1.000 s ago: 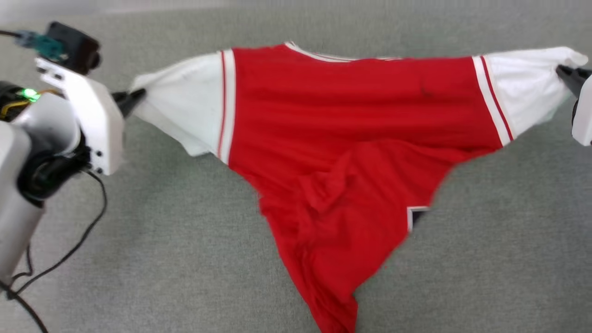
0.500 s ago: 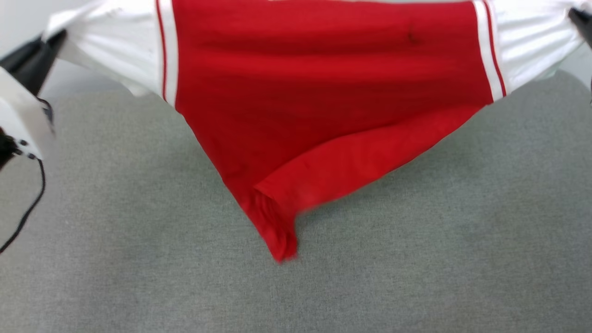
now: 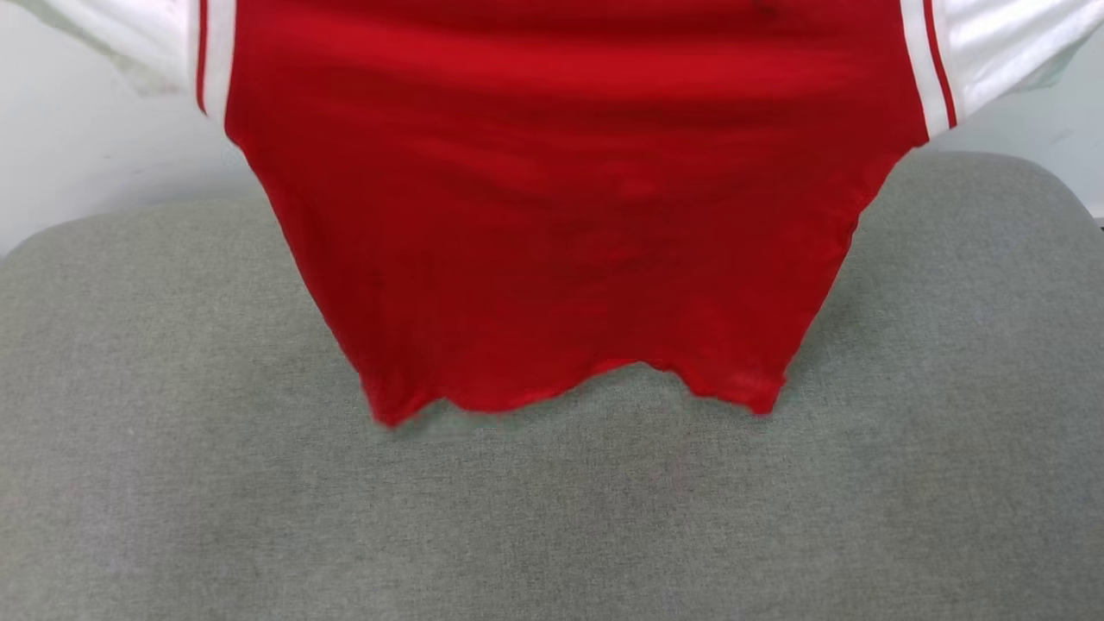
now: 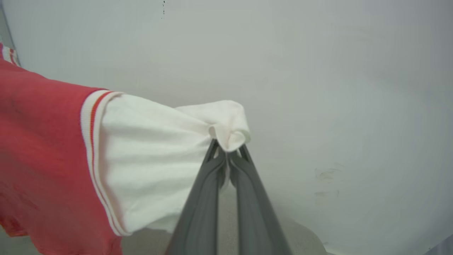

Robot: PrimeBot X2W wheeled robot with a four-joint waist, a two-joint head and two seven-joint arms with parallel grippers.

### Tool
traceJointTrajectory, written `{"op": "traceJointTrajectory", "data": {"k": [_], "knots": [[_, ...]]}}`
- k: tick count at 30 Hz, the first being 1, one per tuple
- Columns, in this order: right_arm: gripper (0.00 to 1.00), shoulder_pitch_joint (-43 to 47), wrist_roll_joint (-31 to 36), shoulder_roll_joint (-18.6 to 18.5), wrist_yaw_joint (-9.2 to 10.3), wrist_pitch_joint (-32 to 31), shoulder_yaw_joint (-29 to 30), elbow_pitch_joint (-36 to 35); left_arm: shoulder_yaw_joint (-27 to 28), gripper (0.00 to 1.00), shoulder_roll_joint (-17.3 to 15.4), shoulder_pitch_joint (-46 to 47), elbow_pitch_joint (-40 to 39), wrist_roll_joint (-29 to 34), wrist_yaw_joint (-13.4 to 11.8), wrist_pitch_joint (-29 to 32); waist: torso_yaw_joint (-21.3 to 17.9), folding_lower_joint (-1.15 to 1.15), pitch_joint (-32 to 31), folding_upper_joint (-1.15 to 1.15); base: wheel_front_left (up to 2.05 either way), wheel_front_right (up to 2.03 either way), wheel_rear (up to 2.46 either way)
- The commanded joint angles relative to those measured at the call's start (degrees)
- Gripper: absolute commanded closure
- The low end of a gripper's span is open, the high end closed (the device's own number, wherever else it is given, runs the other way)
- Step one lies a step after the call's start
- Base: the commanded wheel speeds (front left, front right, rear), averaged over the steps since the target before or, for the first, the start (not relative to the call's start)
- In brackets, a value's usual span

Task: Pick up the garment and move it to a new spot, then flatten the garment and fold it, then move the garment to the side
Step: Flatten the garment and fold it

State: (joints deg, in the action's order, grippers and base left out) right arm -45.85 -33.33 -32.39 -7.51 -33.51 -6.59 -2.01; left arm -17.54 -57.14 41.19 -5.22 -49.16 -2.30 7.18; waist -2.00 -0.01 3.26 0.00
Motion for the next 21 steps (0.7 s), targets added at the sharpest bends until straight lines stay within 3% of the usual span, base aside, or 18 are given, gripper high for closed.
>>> {"op": "traceJointTrajectory", "data": {"k": [1,11,16,21], "knots": [[1.00,-0.97,0.00,-0.33,0.04,0.39,0.21,-0.45,0.69,1.00,-0.28,-1.00,-0.29,-0.28,-0.46,-0.58,-0.08,0.01,0.13,0.00,0.00,0.00,0.00],[1.00,-6.98,2.05,1.40,0.05,2.59,1.36,-0.07,4.15,1.00,-0.69,4.04,-1.44,-0.14,-1.47,-2.80,-0.73,0.01,6.49,0.00,0.00,0.00,0.00],[1.00,-14.67,4.39,2.15,0.05,5.06,0.44,3.88,2.82,1.00,0.95,13.60,1.98,1.73,0.41,-2.31,-0.85,0.01,13.11,0.00,0.00,0.00,0.00],[1.00,-24.63,8.13,3.20,0.05,9.12,0.01,10.49,0.22,1.00,4.59,27.17,9.62,5.25,2.83,-2.26,-0.66,0.01,20.43,0.00,0.00,0.00,0.00]]}}
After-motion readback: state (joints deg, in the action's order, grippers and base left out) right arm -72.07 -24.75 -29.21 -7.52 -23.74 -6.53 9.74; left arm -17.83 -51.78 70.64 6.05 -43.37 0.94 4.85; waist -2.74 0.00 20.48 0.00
